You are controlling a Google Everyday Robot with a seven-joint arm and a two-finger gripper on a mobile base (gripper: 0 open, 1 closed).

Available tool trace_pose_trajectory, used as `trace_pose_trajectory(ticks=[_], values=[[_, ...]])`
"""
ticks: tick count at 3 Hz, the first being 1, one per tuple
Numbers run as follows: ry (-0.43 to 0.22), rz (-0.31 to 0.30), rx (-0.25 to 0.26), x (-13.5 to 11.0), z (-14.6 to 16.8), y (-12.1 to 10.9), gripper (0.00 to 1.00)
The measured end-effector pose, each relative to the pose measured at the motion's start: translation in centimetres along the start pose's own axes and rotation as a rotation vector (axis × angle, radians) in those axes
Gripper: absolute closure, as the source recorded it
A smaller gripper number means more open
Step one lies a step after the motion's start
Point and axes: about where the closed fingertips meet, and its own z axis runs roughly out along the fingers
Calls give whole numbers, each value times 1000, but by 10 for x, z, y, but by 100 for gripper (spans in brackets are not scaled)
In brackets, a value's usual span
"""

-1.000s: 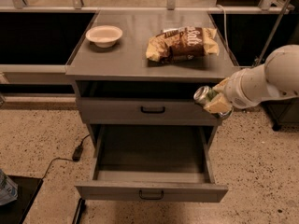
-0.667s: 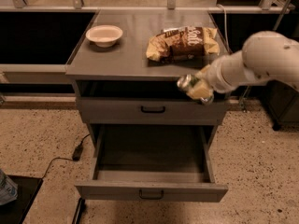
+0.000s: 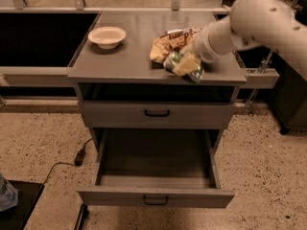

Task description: Pick green can from middle drawer and place on counter

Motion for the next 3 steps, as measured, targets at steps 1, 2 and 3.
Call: trace_pose_trajectory(ticks=[1,2,3], values=[[-60,-31,40,-45,-11,-24,100],[-60,-31,40,-45,-11,-24,100],[-39,-52,42,-41,15,-35,100]])
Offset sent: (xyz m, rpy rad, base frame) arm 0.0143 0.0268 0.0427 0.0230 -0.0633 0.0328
